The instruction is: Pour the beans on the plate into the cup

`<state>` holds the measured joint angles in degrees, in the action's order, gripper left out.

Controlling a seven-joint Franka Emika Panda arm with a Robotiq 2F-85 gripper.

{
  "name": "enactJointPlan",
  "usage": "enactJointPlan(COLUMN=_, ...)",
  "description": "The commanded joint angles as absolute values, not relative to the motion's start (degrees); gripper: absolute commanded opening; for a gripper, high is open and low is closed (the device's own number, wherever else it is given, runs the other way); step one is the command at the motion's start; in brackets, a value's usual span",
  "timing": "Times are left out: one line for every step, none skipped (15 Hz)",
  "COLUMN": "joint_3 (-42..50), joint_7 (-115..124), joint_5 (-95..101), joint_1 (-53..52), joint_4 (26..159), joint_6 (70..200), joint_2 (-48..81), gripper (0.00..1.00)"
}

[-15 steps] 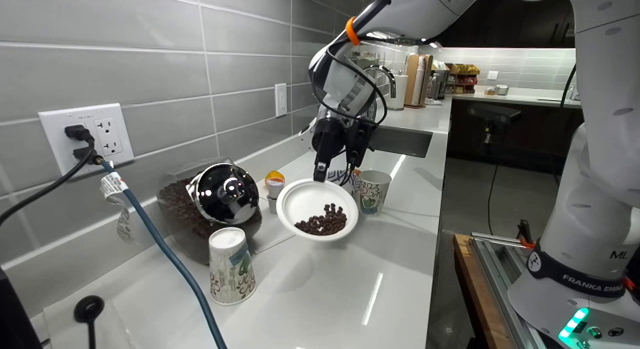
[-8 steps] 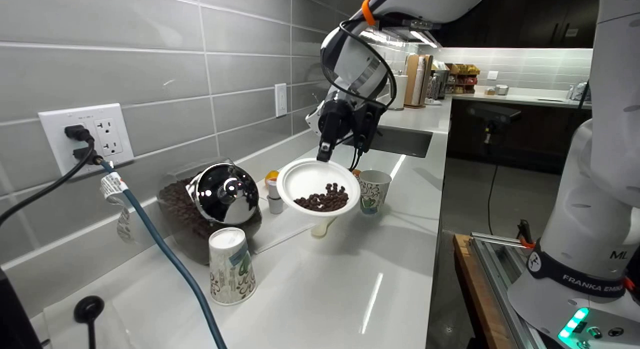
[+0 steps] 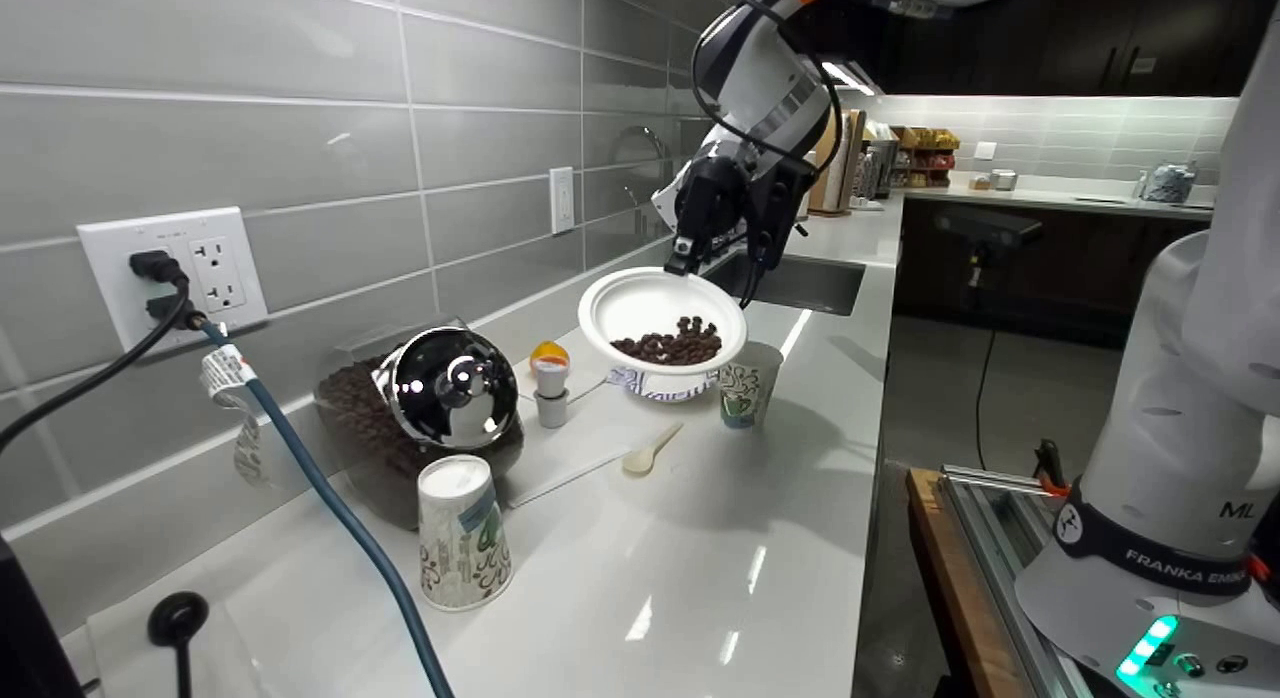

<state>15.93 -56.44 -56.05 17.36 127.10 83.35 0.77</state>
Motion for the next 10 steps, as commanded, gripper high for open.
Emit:
enactJointPlan(joint_3=18.45, joint_7=-53.44, joint_5=-58.80, joint_1=19.05, joint_4=132.40, joint_6=85.04, joint_2=-6.18, gripper=0.03)
enactJointPlan(joint_3=19.37, joint_7=-53.00, joint_5=-59.57, joint_1=19.69, joint_4=133.05, joint_6=85.21, joint_2=-7.00, gripper=0.03)
enactJointPlan(joint_3=20.30, joint_7=-52.68, joint_5=-60.38, joint_1=20.39, joint_4=133.91, joint_6=85.57, joint_2=-7.83, gripper=0.03)
enactJointPlan(joint_3=21.26, joint_7=-52.29, joint_5=-61.41, joint_1=21.12, joint_4=134.58, joint_6=85.66, joint_2=-8.48, gripper=0.03)
enactJointPlan(joint_3=22.28, joint_7=-52.59, joint_5=-62.33, joint_1=21.93, joint_4=135.23, joint_6=85.88, joint_2=-8.65, gripper=0.03)
enactJointPlan(joint_3=23.15, joint_7=-52.39, joint_5=-63.20, joint_1=22.66, joint_4=136.03, joint_6=86.29, joint_2=-9.26, gripper=0.03)
enactJointPlan(joint_3=24.07, joint_7=-52.53, joint_5=-64.17, joint_1=23.48, joint_4=136.93, joint_6=86.79, joint_2=-9.61, gripper=0.03)
enactJointPlan(joint_3=24.84, joint_7=-52.53, joint_5=-65.20, joint_1=24.19, joint_4=137.75, joint_6=87.42, joint_2=-9.90, gripper=0.03)
enactJointPlan(joint_3=25.50, joint_7=-52.57, joint_5=-66.09, joint_1=24.82, joint_4=138.39, joint_6=87.87, joint_2=-10.04, gripper=0.03)
enactJointPlan(joint_3=26.03, joint_7=-52.62, joint_5=-66.81, joint_1=25.35, joint_4=139.09, joint_6=88.25, joint_2=-10.21, gripper=0.03)
